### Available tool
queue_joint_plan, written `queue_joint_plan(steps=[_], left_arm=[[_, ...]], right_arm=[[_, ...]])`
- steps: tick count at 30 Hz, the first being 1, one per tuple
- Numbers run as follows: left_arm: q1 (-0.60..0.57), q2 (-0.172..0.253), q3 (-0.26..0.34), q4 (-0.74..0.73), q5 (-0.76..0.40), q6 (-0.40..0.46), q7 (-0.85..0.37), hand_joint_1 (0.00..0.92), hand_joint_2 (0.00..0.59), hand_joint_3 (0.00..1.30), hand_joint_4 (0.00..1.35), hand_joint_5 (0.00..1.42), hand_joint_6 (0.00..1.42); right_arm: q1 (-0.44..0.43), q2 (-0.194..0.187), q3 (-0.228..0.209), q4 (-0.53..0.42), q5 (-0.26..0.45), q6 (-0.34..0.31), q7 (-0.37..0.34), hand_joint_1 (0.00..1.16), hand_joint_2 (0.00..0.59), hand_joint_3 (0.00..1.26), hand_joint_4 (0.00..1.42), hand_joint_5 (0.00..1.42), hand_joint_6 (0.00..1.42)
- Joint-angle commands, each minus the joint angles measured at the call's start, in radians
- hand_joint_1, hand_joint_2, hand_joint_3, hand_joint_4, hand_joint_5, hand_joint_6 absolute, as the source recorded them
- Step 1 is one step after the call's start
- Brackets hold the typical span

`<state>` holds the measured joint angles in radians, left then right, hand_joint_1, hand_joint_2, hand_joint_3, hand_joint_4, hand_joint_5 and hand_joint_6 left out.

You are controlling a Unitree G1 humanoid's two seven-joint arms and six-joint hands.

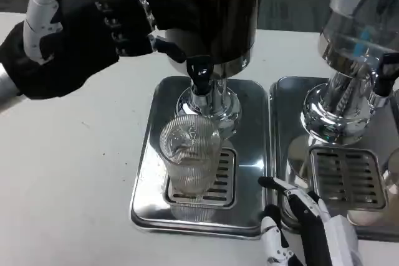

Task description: Grasp the cup under the faucet to collect the drink, then remove the cup.

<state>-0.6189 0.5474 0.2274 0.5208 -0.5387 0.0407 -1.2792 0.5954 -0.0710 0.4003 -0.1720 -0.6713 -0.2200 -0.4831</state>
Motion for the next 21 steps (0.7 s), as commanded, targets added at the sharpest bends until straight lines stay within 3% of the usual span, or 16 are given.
queue_joint_plan(steps=[1,15,21], left_arm=[[0.009,0.007,0.012,-0.033,-0.018,0.019,-0.017,0.000,0.075,0.38,0.26,0.20,0.31],[0.025,0.016,0.033,-0.026,-0.003,0.014,-0.021,0.000,0.075,0.38,0.26,0.20,0.31],[0.014,-0.007,0.016,0.004,0.012,-0.010,-0.020,0.000,0.075,0.38,0.25,0.20,0.31]], right_arm=[[0.000,-0.002,-0.004,0.001,0.012,-0.017,-0.002,0.21,0.509,0.32,0.23,0.16,0.03],[-0.003,-0.011,-0.007,-0.007,0.019,-0.011,0.013,0.21,0.509,0.32,0.23,0.16,0.03],[0.009,-0.012,-0.012,-0.011,0.025,-0.014,0.012,0.21,0.509,0.32,0.23,0.16,0.03]])
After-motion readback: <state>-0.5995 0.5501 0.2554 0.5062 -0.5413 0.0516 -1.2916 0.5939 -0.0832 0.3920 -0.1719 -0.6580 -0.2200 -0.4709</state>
